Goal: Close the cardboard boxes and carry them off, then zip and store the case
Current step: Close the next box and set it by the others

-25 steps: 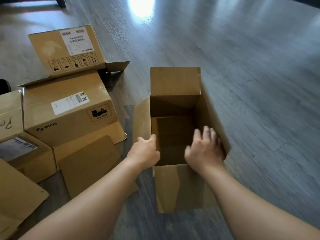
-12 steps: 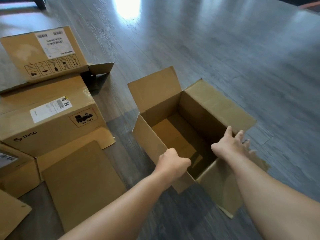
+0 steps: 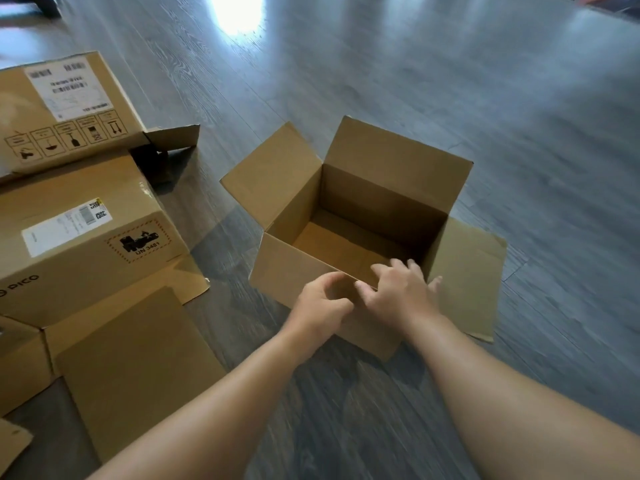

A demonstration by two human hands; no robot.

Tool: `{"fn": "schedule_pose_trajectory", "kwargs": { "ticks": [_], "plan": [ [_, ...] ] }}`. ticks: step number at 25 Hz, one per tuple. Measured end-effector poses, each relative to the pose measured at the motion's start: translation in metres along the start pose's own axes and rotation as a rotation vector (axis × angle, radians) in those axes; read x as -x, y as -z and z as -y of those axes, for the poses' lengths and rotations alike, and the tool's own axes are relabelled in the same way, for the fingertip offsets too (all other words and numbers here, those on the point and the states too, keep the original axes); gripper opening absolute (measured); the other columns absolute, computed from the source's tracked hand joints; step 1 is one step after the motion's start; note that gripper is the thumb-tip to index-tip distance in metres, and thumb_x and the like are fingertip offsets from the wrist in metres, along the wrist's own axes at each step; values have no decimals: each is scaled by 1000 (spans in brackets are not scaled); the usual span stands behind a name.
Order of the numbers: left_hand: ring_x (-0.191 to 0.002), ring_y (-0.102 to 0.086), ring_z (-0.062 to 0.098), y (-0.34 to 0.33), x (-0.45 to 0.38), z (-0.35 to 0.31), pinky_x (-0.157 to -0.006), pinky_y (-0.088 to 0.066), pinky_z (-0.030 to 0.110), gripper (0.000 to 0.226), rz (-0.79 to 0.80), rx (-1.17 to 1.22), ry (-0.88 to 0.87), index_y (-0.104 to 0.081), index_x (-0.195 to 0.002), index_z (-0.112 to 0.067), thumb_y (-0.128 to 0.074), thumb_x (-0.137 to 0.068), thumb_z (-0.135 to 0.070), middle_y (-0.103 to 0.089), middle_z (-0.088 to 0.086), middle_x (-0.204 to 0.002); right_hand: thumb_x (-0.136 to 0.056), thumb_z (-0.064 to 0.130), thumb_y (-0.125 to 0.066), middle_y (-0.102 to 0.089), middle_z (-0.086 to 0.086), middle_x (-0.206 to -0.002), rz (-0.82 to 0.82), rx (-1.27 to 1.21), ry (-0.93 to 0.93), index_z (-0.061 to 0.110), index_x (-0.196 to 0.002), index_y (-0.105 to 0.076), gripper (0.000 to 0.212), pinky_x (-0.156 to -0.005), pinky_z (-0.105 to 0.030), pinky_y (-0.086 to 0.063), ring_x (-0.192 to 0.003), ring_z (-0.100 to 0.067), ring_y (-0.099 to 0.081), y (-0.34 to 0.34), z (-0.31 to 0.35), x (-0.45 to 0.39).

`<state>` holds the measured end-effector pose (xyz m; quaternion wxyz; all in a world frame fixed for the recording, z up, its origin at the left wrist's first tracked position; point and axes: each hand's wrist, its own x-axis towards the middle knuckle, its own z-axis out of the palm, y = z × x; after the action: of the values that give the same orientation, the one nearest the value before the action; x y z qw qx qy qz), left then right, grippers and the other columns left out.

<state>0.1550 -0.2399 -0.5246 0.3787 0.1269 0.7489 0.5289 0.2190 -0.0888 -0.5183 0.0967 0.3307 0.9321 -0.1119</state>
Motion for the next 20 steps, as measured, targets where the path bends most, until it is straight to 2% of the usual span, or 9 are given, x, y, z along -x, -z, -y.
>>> {"fn": "schedule_pose_trajectory", "kwargs": {
  "ticks": [3,6,9,12,14,17,20],
  "plan": [
    [-110,-60,16,32,-2,4,-93,-54,34,56,-156,-298,-22,-53,-139,-24,-60,-84,-26,-61,-6,-120,-92,64,-53,-51,5,-149,11,33,46,41,-139,-55,52,-113,-77,-14,-147,-30,-35,-5,3,6],
    [-112,-60,21,65,2,9,-92,-51,33,54,-161,-580,-47,-53,-137,-23,-55,-84,-29,-63,1,-124,-92,59,-60,-60,2,-136,-64,3,-78,36,-135,-58,49,-112,-71,-22,-135,-30,-48,7,0,3],
    [-105,-61,26,96,10,22,-88,-54,41,42,-205,-793,1,-57,-124,-17,-50,-84,-28,-64,6,-120,-97,39,-58,-63,-1,-132,-180,24,-62,28,-137,-56,42,-112,-63,-35,-126,-28,-56,7,10,7],
    [-100,-60,27,126,20,42,-84,-54,41,38,-268,-822,139,-57,-121,-14,-50,-86,-28,-62,7,-115,-95,30,-59,-55,-5,-145,-240,4,142,25,-148,-48,54,-116,-58,-34,-137,-30,-47,-5,46,19],
    [-89,-60,24,151,31,62,-76,-54,38,25,-307,-830,225,-57,-107,-15,-50,-86,-28,-61,3,-103,-92,23,-60,-44,-12,-155,-240,9,339,20,-150,-46,60,-121,-57,-25,-147,-33,-34,-19,78,28],
    [-78,-58,19,191,62,102,-65,-51,33,7,-339,-877,390,-51,-89,-21,-49,-88,-28,-58,0,-90,-87,17,-62,-34,-20,-160,-159,30,630,12,-152,-44,67,-125,-50,-13,-153,-37,-22,-51,132,46],
    [-76,-61,18,226,102,146,-67,-55,32,7,-349,-887,571,-53,-86,-22,-51,-92,-26,-60,-1,-87,-90,14,-56,-36,-19,-159,6,46,802,5,-145,-48,57,-126,-43,-14,-152,-36,-22,-88,177,64]
  ]
}}
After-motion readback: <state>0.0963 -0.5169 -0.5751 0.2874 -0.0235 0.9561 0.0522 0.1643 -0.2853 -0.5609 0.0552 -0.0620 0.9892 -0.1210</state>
